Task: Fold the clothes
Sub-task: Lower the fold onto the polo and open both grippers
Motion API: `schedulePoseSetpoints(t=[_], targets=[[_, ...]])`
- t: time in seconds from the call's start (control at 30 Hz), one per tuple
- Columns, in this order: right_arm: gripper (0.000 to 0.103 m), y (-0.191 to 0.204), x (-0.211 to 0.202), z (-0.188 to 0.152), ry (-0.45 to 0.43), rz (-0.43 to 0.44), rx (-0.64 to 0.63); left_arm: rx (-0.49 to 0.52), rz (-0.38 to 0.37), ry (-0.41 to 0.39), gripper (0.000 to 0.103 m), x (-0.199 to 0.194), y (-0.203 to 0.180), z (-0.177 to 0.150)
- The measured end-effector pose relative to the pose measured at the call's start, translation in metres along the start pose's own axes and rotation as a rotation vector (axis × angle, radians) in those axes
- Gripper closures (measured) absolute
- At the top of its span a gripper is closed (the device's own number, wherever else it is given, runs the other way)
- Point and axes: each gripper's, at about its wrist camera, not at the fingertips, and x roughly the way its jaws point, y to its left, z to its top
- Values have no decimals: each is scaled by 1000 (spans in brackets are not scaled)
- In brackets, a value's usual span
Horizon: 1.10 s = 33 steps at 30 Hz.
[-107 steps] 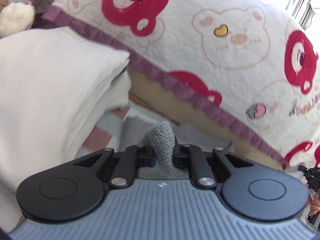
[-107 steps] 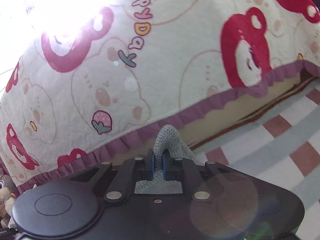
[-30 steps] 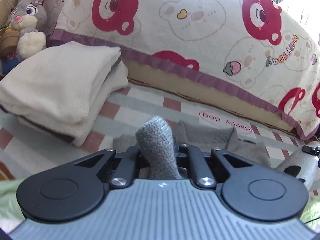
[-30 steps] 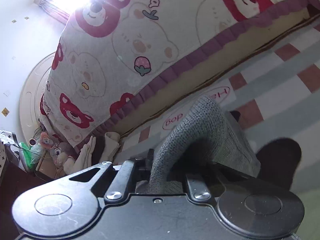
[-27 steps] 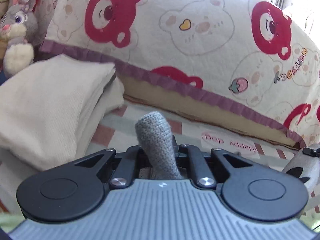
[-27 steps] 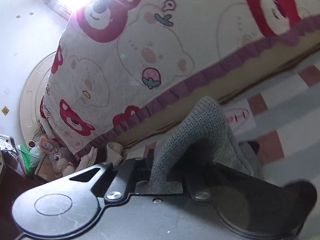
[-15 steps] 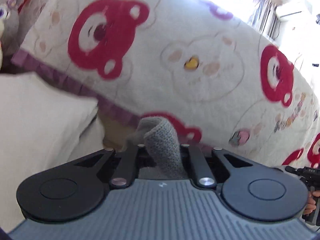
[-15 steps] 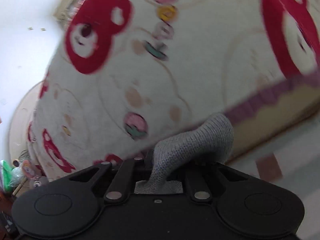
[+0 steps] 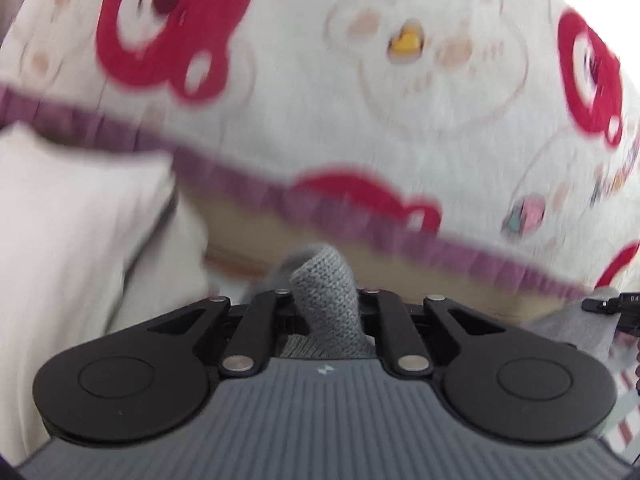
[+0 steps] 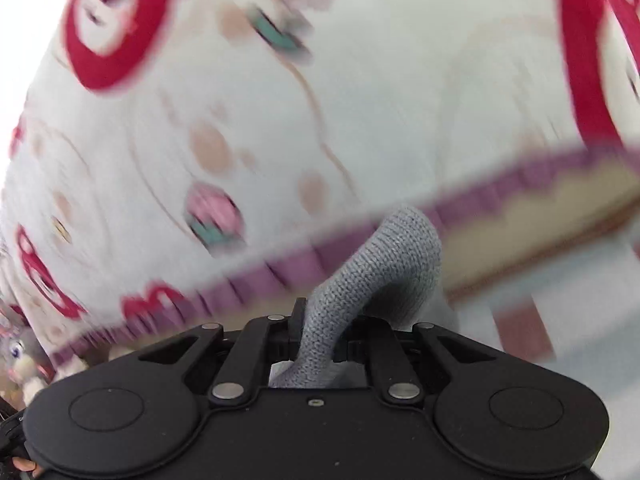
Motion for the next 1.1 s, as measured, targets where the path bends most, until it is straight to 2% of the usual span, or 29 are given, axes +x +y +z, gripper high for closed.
schedulePoseSetpoints(t=[0.03, 0.1, 0.13, 0.2, 0.3, 0.37, 0.43, 0.53, 0.6, 0.63, 0.7, 0.73, 0.77, 0.8, 0.83, 0.93, 1.0, 1.07, 1.1], targets=[[91, 6, -5, 4, -57, 34, -9, -13, -14, -62, 93, -3, 0, 13], [91, 5, -16, -7, -135, 67, -6, -70, 4, -111, 93, -13, 11, 12], [91, -1, -17, -19, -122, 44, 7, -92, 18, -77, 93, -15, 18, 1], [91, -21, -11, -50, -20, -53, 31, -125, 45, 51, 92, -15, 31, -31], [91, -49, -5, -97, 137, -179, 61, -103, 113, 220, 92, -12, 43, -75], [92, -60, -5, -117, 179, -185, 95, -59, 167, 323, 90, -8, 47, -96], [92, -63, -11, -124, 161, -178, 124, -11, 207, 350, 86, -3, 46, -96], [91, -64, -20, -128, 147, -179, 188, -31, 273, 369, 80, -4, 44, -93], [90, -61, -29, -129, 140, -185, 228, 5, 329, 373, 71, -11, 40, -91], [86, -60, -34, -130, 138, -196, 246, 19, 342, 376, 71, -15, 36, -90], [68, -57, -46, -135, 128, -243, 256, 45, 352, 384, 70, -26, 27, -89], [40, -57, -51, -137, 122, -276, 256, 42, 346, 390, 69, -32, 25, -89], [31, -58, -57, -139, 106, -305, 262, 22, 331, 398, 67, -37, 25, -90], [31, -63, -63, -141, 84, -287, 284, -3, 315, 407, 60, -40, 25, -92], [31, -69, -68, -143, 65, -269, 310, -31, 299, 417, 60, -41, 26, -94], [31, -87, -70, -149, 42, -215, 443, -134, 243, 446, 61, -41, 36, -99], [31, -94, -68, -156, 17, -175, 522, -251, 178, 459, 64, -40, 44, -101], [31, -97, -58, -159, 10, -152, 561, -371, 122, 459, 64, -39, 52, -104], [30, -97, -53, -160, 6, -143, 570, -406, 121, 446, 64, -38, 54, -106]])
